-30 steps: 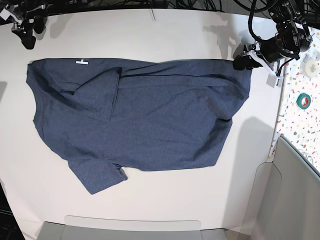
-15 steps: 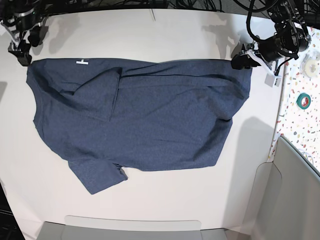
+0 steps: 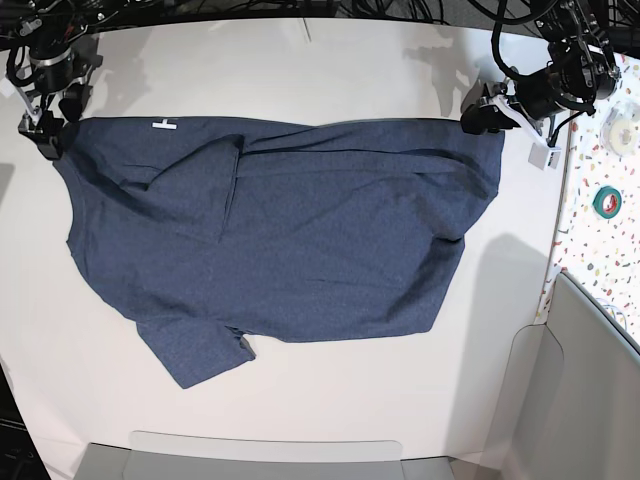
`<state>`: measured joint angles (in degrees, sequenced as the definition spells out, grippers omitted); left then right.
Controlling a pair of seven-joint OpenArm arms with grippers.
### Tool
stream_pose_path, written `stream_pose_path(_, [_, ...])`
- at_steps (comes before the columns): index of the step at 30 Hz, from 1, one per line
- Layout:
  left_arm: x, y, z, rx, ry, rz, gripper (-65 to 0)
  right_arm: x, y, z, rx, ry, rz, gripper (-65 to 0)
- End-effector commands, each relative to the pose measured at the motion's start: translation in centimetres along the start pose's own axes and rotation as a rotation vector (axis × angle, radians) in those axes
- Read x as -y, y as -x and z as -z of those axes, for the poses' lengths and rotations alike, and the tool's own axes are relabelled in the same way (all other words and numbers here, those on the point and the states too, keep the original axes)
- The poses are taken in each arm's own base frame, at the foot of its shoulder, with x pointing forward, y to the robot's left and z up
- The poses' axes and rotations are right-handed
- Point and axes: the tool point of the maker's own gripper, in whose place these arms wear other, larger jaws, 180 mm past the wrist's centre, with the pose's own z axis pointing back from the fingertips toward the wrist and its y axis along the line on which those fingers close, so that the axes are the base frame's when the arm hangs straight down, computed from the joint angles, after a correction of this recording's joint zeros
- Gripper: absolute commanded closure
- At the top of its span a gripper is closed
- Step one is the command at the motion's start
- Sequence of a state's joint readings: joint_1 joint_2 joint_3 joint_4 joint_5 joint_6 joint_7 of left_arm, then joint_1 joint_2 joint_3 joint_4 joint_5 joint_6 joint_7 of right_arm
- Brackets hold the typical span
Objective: Layout the t-shirt on the table in an organized manner, then fold the t-shirt properly
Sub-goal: 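Grasp the shoulder corners with both grippers and pull them apart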
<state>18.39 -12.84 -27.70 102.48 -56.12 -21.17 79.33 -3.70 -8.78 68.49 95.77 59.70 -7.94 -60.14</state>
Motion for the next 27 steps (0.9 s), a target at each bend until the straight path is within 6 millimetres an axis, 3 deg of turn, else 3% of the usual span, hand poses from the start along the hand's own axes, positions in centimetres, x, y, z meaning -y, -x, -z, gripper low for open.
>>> stream_pose_path(1, [0.4, -0.7, -0.3, 0.030, 0.014, 0.005, -20.2, 1.9, 0.2, 0.2, 0.000, 0.099, 0.007, -52.9])
stream_pose_path(6, [0.7, -0.6, -0.1, 0.027, 0.021, 0.002, -20.2, 1.4, 0.3, 1.1, 0.011, 0.123, 0.009, -52.9])
stream_pose_path(9, [0.7, -0.6, -0.1, 0.029, 0.023, 0.002, -20.2, 2.3, 1.2, 2.1, -0.021, 0.149, 0.035, -52.9])
stream_pose_path(15, [0.6, -0.7, -0.2, 0.033, 0.019, -0.001, -20.2, 7.3, 6.8, 4.6, -0.202, 0.243, 0.197, -52.7])
stream_pose_path(18, [0.6, -0.7, -0.2, 0.033, 0.019, -0.001, -20.2, 7.5, 8.5, 4.9, -0.274, 0.232, 0.191, -52.2])
stream_pose_path(21, [0.6, -0.7, -0.2, 0.033, 0.019, -0.001, -20.2, 6.7, 8.5, 5.1, -0.280, 0.169, 0.103, -42.5])
stream_pose_path(27, [0.6, -0.7, -0.2, 0.031, 0.019, -0.001, -20.2, 6.3, 8.2, 5.0, -0.276, 0.155, 0.074, -5.4])
